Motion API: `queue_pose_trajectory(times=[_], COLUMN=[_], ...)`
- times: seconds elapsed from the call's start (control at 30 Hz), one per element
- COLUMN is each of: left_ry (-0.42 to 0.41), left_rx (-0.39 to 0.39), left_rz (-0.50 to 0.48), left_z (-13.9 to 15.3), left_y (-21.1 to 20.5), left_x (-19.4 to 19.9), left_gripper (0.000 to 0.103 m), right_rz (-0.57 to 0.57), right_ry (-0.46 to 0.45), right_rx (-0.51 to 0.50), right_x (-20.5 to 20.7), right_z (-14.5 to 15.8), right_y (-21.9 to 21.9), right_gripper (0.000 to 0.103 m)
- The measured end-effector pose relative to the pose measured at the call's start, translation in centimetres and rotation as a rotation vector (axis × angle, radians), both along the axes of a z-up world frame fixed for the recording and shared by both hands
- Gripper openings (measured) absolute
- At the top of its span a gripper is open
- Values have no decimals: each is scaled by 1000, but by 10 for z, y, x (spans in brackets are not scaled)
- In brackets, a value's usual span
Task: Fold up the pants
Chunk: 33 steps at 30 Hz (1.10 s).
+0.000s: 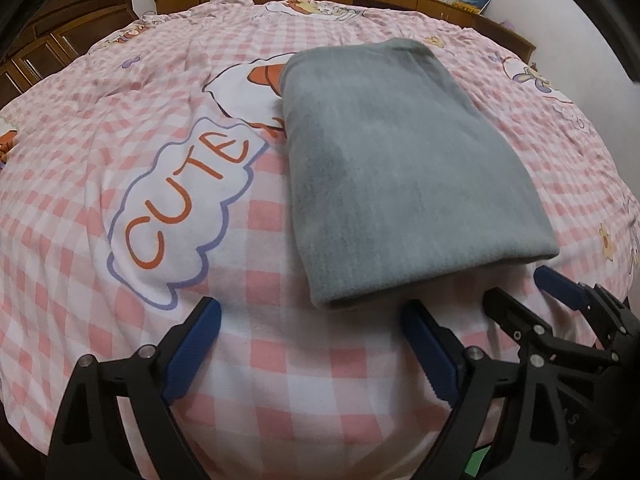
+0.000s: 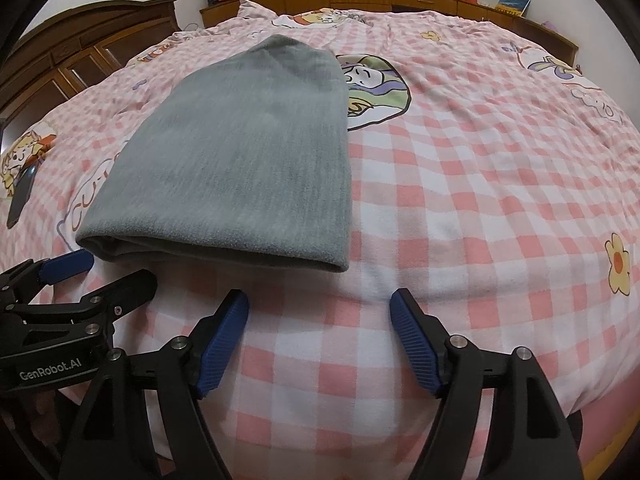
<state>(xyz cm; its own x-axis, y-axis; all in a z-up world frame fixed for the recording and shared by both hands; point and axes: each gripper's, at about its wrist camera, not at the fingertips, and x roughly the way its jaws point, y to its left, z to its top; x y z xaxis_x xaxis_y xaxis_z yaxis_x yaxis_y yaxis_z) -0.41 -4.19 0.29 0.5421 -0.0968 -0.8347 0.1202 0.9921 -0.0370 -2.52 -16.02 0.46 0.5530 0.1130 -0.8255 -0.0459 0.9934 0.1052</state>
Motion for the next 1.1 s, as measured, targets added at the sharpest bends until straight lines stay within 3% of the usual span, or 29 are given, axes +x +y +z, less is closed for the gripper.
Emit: queue_pose_trajectory(times=[1.1], left_ry=[7], left_rx=[-15], left_rz=[-2], left_z=[-2], left_y=[3], left_x=[1], left_gripper=[94], right_rz=[-9], right_ry=[8], right_rx=[-3], right_x=[2], right_z=[-1], right_y=[0], right_gripper=[76])
